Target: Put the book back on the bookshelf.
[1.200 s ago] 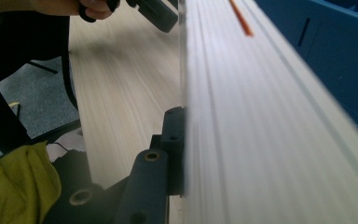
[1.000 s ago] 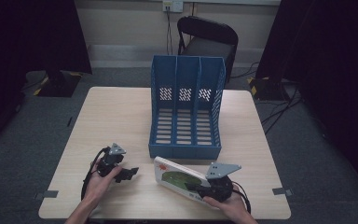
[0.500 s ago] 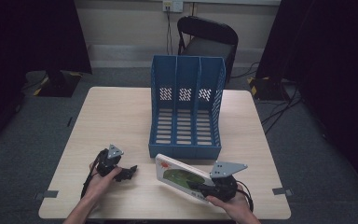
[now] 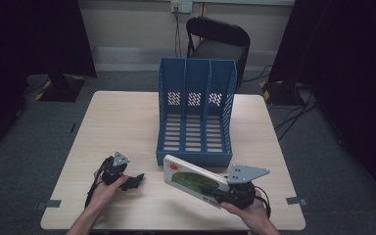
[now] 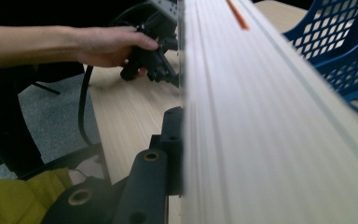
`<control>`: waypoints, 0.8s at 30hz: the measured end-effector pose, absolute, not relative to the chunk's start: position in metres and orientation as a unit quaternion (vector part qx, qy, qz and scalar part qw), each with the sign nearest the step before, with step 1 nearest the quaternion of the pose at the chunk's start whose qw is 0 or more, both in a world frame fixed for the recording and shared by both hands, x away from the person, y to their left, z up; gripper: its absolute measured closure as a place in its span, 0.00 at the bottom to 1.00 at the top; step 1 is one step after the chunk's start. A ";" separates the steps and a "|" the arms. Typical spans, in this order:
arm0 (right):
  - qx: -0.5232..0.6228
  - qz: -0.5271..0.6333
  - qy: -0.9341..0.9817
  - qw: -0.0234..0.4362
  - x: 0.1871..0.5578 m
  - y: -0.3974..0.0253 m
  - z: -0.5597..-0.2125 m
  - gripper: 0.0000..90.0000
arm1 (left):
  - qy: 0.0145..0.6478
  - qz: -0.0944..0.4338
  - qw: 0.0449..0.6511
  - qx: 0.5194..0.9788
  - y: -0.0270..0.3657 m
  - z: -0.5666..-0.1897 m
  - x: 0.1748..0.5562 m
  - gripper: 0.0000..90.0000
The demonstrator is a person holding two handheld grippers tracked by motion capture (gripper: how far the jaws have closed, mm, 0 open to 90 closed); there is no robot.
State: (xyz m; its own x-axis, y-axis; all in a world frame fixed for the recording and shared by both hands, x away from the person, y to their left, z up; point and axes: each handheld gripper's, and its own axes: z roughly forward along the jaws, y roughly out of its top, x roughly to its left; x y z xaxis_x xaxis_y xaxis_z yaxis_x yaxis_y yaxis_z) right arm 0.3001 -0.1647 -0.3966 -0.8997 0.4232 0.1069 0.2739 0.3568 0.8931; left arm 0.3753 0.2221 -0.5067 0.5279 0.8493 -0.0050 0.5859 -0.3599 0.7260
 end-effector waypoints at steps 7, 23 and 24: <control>0.231 0.535 0.807 0.094 0.306 -0.176 -0.381 0.85 | 0.447 0.190 0.346 0.802 0.222 -0.507 0.375 0.06; 0.280 0.530 0.787 0.147 0.332 -0.195 -0.357 0.85 | 0.447 0.190 0.346 0.803 0.222 -0.507 0.375 0.06; 0.284 0.530 0.785 0.150 0.334 -0.197 -0.356 0.85 | 0.447 0.190 0.346 0.803 0.222 -0.507 0.375 0.06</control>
State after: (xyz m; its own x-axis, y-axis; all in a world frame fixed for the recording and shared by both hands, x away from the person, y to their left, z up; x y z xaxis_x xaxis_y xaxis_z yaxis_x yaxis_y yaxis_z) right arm 0.3338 -0.1968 -0.3557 -0.7934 0.6052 0.0650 0.2861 0.2766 0.9174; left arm 0.3753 0.2221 -0.5067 0.5278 0.8493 -0.0044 0.5861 -0.3605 0.7256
